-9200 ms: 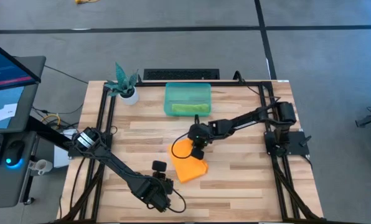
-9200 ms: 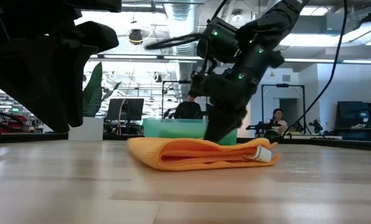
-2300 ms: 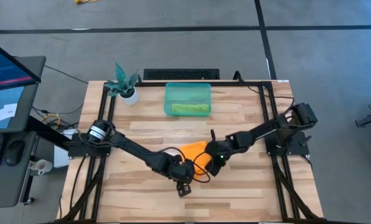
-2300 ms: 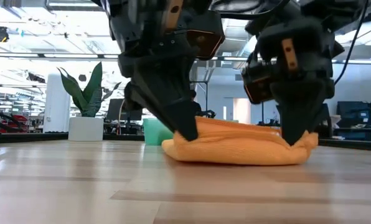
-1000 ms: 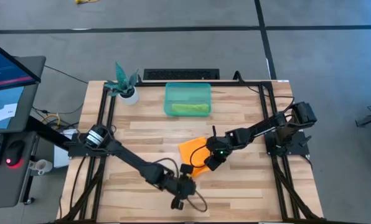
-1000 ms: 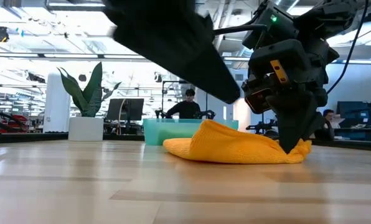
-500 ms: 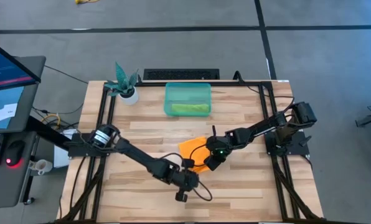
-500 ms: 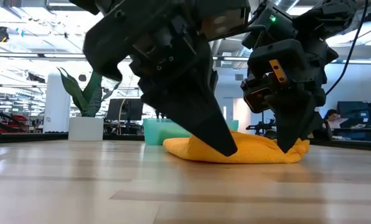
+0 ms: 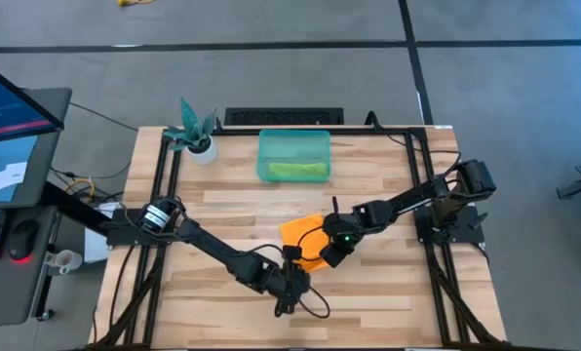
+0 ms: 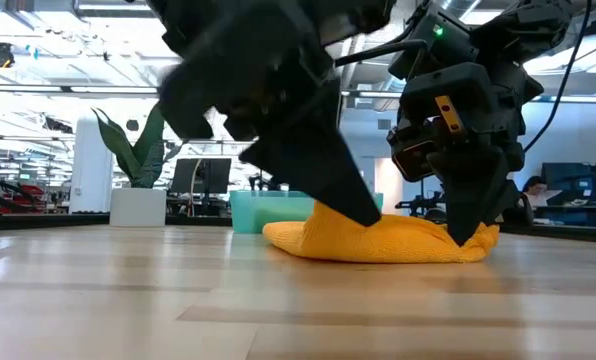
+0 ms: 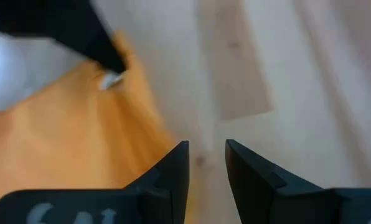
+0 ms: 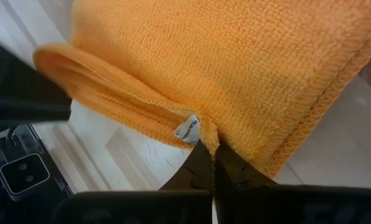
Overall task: Roll microfiber towels into tight, uniform cylinder then place into a basket
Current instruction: Roll the orange towel
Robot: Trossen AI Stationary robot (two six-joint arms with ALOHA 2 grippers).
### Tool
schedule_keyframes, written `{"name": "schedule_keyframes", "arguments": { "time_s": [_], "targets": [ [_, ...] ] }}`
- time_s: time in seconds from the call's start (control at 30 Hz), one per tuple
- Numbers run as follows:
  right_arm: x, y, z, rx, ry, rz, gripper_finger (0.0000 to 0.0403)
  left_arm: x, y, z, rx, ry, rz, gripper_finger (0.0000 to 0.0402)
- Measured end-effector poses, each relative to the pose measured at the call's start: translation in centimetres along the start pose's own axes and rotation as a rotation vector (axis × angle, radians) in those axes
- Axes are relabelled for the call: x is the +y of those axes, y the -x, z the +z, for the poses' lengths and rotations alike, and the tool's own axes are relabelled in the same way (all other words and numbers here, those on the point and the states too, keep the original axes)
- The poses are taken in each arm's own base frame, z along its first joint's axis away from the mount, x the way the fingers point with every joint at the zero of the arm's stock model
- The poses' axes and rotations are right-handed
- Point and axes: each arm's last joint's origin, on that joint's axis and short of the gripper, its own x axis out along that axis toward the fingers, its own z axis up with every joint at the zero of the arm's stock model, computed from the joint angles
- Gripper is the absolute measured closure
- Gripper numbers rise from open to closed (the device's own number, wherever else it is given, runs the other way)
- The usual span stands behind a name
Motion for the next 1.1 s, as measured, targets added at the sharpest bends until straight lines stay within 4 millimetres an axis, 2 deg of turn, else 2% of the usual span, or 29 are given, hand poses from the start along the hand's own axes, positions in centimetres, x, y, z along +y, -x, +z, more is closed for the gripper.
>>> {"name": "schedule_keyframes", "arguments": {
  "time_s": [0.13, 0.3, 0.63, 0.77, 1.1],
  "targets": [
    [0.0, 0.0, -0.1, 0.004, 0.001, -0.003, 0.0393, 1.2, -0.3, -0.4, 0.045, 0.01, 0.071, 0.0306],
    [0.0, 0.0, -0.1, 0.005, 0.001, -0.004, 0.0392, 2.5, -0.8, -0.9, 0.118, 0.07, 0.076, 0.0306],
    [0.0, 0.0, -0.1, 0.006, 0.008, -0.004, 0.0381, 2.6, -1.6, -1.8, 0.186, 0.142, 0.041, 0.0306],
    [-0.1, 0.0, -0.1, 0.011, 0.004, -0.015, 0.035, 2.5, -2.0, -2.1, 0.206, 0.153, 0.036, 0.0306],
    [-0.1, 0.2, 0.0, 0.049, -0.008, 0.018, 0.0243, 2.4, -2.1, -2.3, 0.223, 0.149, 0.033, 0.0306]
  ]
}}
